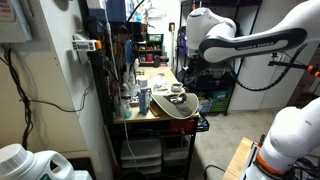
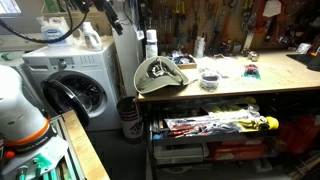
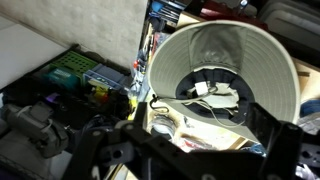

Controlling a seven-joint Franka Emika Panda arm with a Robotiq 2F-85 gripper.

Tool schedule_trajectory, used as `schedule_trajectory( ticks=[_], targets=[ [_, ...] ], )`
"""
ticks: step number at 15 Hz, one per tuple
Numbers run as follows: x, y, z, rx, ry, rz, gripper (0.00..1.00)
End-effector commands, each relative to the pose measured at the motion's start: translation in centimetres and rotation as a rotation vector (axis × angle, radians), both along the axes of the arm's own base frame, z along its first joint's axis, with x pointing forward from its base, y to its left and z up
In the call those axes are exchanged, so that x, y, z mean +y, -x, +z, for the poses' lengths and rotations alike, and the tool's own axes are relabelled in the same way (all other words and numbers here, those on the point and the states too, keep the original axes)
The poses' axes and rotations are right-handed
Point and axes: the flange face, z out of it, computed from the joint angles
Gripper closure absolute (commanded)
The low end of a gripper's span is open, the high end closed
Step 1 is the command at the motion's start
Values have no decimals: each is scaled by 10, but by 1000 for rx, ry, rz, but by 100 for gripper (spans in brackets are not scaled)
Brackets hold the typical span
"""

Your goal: Unhook the fishing hat from the wall hook and place it on the table using the hat adjusting string

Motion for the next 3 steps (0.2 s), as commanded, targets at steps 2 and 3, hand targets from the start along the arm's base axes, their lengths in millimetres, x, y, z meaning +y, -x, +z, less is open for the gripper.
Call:
schedule_trajectory(
  ticks=[2, 3],
  targets=[
    [1, 2, 1, -5, 24, -22, 0],
    [2, 3, 2, -9, 27, -27, 0]
  ],
)
